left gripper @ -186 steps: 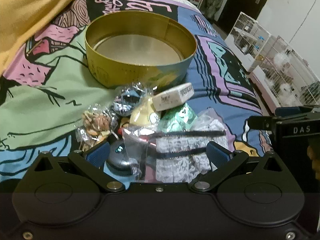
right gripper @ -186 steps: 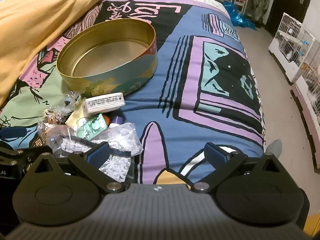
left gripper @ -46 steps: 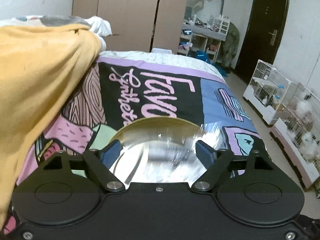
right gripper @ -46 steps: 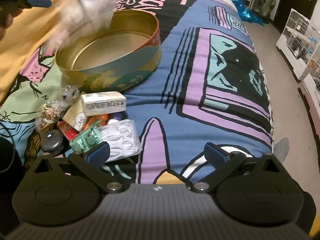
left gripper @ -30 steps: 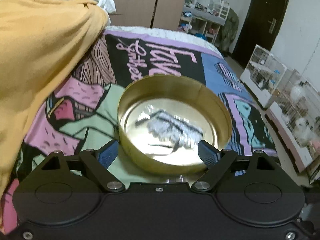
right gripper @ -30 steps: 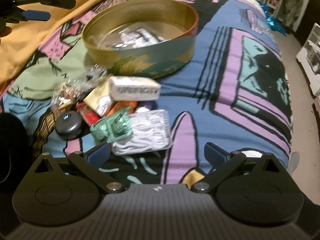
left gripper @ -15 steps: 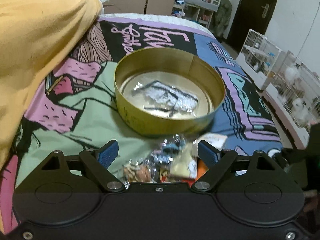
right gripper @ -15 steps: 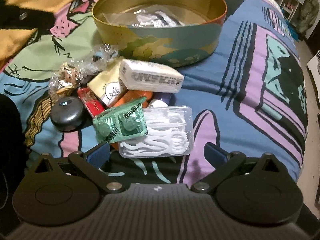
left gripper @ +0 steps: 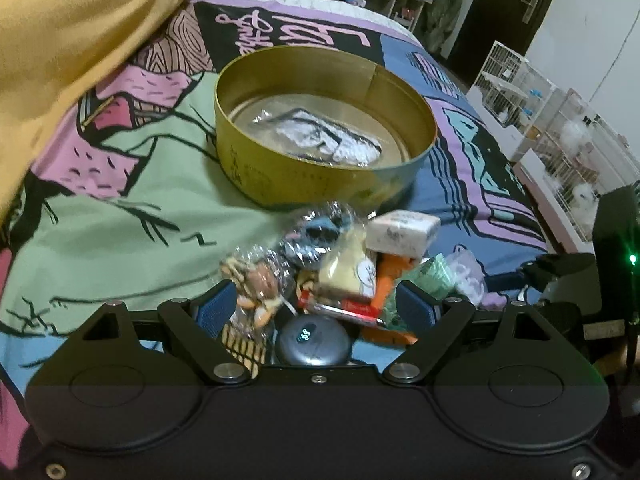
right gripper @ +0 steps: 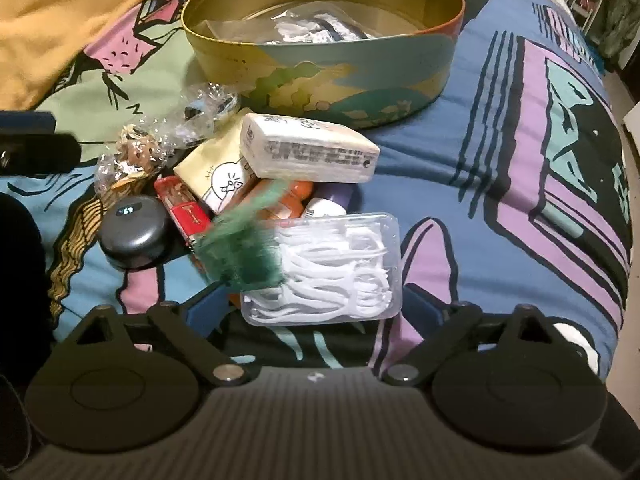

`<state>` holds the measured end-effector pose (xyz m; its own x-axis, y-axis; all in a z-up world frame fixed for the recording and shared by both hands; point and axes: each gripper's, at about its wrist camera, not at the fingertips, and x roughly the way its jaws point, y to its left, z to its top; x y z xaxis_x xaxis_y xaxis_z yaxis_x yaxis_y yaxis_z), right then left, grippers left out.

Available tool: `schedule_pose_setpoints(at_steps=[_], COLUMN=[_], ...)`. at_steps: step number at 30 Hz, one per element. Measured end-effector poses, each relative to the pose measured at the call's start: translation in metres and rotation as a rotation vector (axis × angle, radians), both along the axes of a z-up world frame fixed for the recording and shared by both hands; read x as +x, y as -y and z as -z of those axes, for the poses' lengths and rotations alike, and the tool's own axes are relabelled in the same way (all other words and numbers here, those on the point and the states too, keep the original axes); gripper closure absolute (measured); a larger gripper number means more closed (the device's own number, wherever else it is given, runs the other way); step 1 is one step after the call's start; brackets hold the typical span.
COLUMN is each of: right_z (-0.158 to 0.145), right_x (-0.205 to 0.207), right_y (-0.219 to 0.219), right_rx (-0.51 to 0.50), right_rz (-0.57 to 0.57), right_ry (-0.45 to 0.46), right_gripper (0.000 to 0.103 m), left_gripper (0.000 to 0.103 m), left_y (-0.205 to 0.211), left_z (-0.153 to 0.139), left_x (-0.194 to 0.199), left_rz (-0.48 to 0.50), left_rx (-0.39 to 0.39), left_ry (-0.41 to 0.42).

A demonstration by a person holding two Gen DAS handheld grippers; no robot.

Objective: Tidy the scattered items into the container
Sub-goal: 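Grasp the clear box of floss picks with the right gripper, then carry the floss box over the tin and release it with the right gripper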

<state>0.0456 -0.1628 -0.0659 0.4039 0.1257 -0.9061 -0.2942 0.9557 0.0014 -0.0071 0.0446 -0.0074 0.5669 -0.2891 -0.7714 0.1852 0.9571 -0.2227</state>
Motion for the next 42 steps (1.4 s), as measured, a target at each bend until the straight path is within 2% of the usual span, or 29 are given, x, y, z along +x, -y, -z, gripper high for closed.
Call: schedule_pose_setpoints(at_steps=[7,14,25,42], right_z=[-0.006,-0.033,-0.063,-0.118], right_x=[-0.004,-0.012,-0.025,-0.024], right_y=[0.01,0.028,0.043,0.04], right_rx=[0.033,0.068,0.093,0.089], right_rz=[0.023,0.063,0.076,0.021], right_ry=[0.016,0.07,0.116,0.224], right_gripper=[0.018,0.019,0.019,0.019], left_gripper=[0.018,0.018,0.018,0.018], left_y=[0.005,0.015,0.023,0.022], left_z=[0.012,0.019,0.033,0.038], left_x=[-0.012,-0.019,-0.014,-0.011], left_rz=[0.019,0.058,0.057,0.049], left_rx=[0.002,0.019,-0.008,-0.031], left_ry=[-0.035,-0.047,-0.071,-0.083])
